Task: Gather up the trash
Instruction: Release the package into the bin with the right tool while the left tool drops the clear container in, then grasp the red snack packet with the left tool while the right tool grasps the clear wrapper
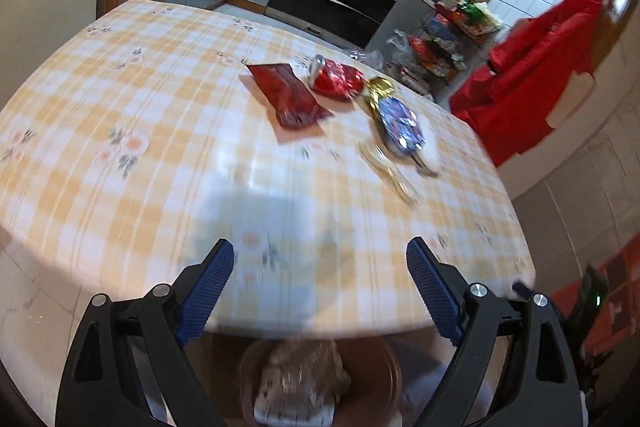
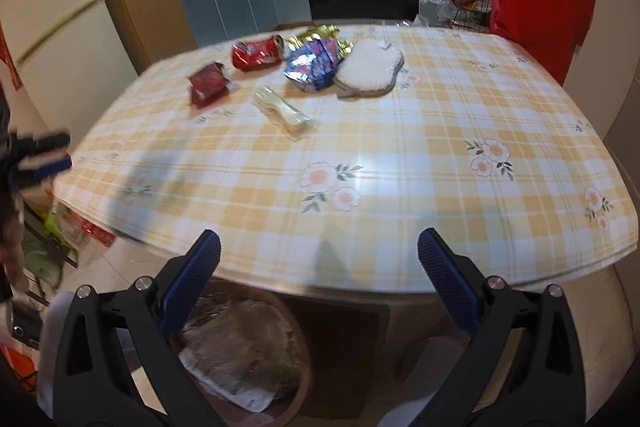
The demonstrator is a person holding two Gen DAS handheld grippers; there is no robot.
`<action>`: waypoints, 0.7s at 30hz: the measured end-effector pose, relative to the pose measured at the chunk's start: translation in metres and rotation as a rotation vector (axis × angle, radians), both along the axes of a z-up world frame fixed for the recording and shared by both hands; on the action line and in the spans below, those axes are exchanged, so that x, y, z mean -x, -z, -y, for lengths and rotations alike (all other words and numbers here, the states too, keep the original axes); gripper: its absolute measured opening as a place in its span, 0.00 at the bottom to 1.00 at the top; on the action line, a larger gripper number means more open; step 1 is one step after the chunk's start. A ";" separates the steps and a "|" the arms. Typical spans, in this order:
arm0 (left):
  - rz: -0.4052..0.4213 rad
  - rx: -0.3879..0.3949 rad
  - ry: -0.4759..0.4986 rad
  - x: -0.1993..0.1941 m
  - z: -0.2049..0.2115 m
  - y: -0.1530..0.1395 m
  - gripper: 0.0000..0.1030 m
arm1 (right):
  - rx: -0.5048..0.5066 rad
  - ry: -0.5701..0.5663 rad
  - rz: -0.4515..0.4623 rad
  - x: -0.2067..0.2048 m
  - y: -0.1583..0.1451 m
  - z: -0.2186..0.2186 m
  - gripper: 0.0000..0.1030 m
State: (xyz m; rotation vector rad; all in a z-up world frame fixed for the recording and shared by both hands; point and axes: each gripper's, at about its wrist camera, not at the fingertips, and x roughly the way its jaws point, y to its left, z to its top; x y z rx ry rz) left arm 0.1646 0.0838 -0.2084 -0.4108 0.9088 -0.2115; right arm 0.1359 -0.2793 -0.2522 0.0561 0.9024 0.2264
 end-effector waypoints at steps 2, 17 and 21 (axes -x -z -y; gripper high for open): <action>-0.015 0.019 -0.012 -0.034 -0.001 0.008 0.83 | -0.007 -0.011 -0.015 -0.015 0.008 0.000 0.95; -0.126 0.053 -0.220 -0.245 0.001 0.077 0.83 | -0.014 -0.072 -0.056 -0.128 0.039 -0.014 0.94; -0.142 -0.029 -0.238 -0.269 0.008 0.089 0.83 | -0.003 -0.104 -0.056 -0.142 0.044 -0.022 0.94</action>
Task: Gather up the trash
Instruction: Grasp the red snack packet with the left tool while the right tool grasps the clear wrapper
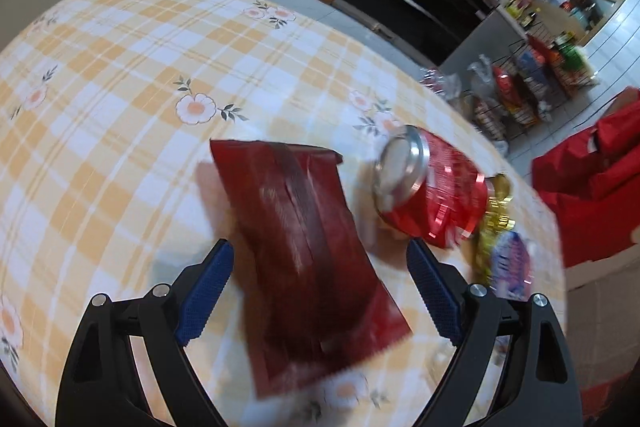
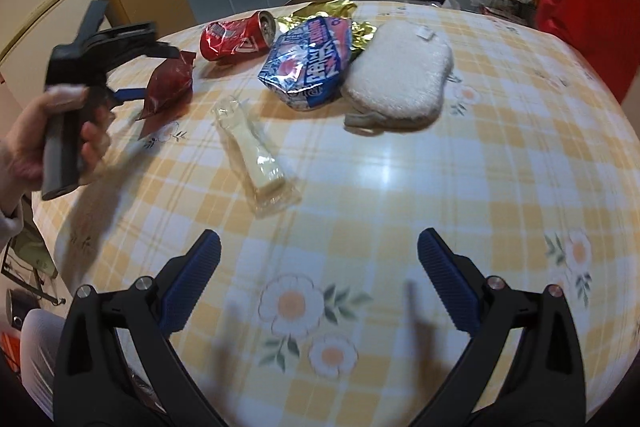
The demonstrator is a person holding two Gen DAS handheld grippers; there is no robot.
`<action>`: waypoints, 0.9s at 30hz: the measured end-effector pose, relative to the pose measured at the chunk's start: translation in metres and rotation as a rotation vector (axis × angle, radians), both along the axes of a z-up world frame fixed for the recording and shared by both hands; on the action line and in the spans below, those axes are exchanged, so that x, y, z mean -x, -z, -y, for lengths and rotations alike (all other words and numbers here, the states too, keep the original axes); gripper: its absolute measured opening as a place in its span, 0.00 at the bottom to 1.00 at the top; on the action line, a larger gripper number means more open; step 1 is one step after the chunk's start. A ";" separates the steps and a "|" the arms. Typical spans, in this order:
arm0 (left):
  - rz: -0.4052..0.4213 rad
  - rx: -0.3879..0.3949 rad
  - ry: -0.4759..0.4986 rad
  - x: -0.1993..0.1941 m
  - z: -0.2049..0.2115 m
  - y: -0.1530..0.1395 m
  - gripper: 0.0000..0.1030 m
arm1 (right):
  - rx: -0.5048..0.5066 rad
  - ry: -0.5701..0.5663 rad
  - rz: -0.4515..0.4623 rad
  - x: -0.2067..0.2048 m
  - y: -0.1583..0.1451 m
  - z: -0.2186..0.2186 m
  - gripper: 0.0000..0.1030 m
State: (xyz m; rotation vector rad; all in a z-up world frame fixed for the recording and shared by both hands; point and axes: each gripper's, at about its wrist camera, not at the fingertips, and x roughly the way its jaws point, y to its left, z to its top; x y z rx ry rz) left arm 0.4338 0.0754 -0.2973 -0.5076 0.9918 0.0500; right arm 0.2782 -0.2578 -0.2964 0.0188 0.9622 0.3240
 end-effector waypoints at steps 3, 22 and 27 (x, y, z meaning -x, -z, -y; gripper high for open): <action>-0.012 -0.047 -0.005 -0.006 0.003 0.004 0.83 | 0.003 -0.019 -0.002 -0.008 0.004 -0.004 0.94; 0.091 0.011 0.195 0.135 -0.019 -0.025 0.31 | 0.153 -0.186 -0.030 -0.068 0.017 -0.091 0.70; 0.139 0.020 0.235 0.186 -0.012 -0.041 0.31 | 0.132 -0.163 -0.045 -0.056 0.011 -0.089 0.20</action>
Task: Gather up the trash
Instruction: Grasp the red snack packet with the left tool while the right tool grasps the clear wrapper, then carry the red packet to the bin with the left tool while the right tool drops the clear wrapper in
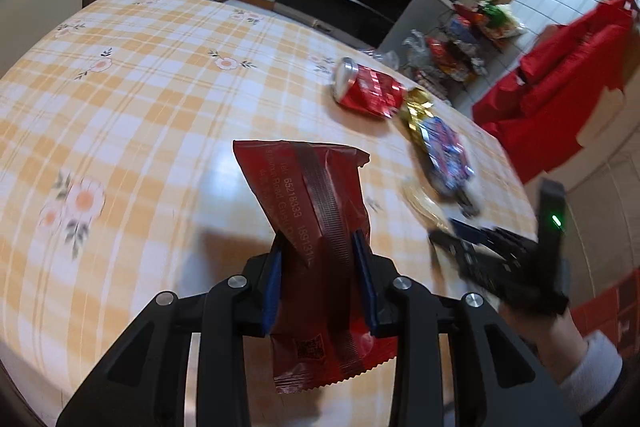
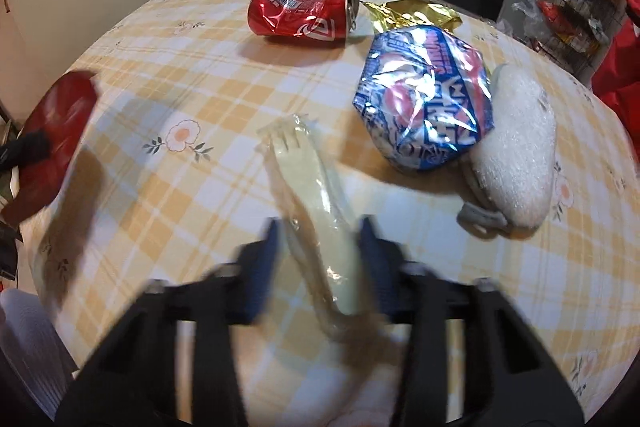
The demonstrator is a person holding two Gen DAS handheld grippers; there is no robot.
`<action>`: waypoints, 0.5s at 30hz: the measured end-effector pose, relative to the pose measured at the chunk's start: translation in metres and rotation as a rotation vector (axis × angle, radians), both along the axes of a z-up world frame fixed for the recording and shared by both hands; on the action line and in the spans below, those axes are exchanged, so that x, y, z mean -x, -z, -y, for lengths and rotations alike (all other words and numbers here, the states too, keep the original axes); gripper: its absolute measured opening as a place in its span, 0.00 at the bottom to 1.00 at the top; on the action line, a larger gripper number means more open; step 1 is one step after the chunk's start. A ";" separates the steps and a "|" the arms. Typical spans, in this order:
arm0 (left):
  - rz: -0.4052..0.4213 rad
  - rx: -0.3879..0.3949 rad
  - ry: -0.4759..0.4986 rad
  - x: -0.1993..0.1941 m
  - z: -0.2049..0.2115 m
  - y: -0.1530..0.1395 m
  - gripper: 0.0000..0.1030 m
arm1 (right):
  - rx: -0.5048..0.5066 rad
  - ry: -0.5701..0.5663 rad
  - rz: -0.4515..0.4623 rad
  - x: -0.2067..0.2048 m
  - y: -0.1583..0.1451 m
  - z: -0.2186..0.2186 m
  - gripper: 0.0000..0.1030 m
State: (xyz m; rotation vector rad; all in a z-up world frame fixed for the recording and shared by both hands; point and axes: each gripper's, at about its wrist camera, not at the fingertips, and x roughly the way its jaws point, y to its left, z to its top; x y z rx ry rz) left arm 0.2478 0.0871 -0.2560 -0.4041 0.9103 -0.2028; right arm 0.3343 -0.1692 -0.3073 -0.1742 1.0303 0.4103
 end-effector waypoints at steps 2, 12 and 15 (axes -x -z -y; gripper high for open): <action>0.012 0.006 0.025 0.018 0.005 -0.007 0.31 | -0.037 0.021 0.002 0.013 -0.004 0.007 0.20; 0.085 0.063 0.069 0.104 0.020 -0.050 0.31 | -0.314 0.146 0.042 0.121 -0.049 0.051 0.18; 0.090 0.072 0.077 0.129 0.026 -0.055 0.31 | -0.322 0.128 0.071 0.151 -0.067 0.052 0.18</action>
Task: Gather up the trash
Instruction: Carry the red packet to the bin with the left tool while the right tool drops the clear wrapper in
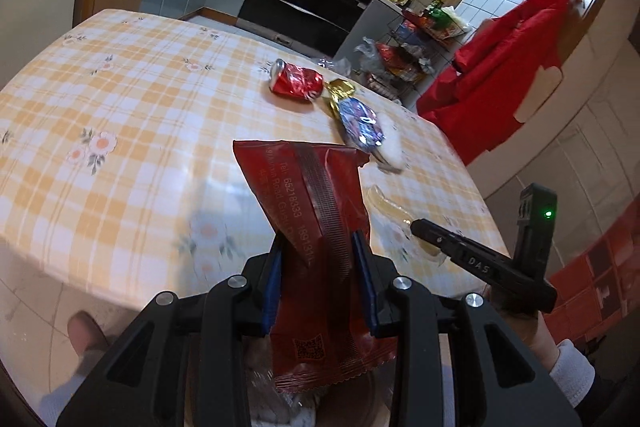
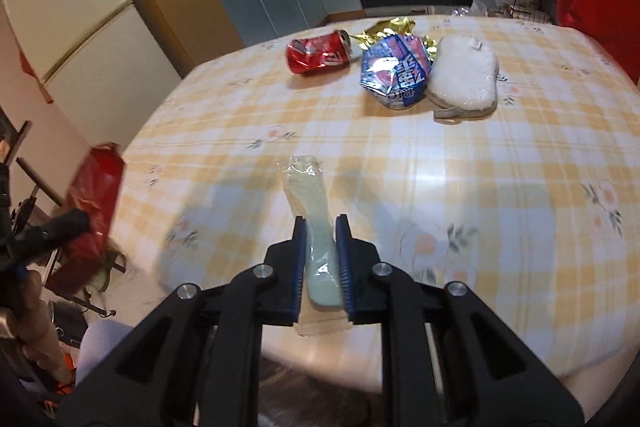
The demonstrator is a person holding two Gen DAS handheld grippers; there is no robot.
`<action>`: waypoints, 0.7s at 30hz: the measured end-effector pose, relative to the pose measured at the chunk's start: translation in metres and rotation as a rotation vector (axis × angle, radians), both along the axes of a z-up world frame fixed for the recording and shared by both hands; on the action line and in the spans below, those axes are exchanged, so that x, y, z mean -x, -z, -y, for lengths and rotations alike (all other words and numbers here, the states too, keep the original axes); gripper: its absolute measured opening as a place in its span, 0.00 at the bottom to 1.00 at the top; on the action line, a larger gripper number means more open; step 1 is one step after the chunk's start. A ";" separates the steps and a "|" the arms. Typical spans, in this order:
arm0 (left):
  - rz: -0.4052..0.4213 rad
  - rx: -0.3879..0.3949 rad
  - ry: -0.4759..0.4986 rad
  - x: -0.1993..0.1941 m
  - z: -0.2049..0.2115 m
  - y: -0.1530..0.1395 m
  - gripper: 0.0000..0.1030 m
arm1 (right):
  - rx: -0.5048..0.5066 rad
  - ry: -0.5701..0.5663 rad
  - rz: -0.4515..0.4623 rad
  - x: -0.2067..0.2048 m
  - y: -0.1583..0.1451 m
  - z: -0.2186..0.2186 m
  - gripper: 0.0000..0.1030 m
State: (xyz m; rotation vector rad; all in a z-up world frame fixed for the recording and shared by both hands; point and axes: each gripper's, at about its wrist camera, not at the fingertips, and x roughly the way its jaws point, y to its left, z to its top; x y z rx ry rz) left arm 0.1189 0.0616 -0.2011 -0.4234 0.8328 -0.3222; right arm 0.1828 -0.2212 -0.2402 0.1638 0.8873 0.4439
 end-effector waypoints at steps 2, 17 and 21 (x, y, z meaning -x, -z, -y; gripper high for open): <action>-0.001 0.016 -0.011 0.016 -0.001 -0.002 0.31 | 0.000 -0.008 0.028 0.020 -0.013 0.000 0.18; -0.015 -0.011 -0.062 0.095 -0.005 -0.009 0.31 | -0.055 -0.049 0.061 0.133 -0.028 0.009 0.18; -0.019 -0.011 -0.058 0.103 -0.001 -0.005 0.31 | -0.054 -0.049 0.019 0.141 -0.011 0.008 0.18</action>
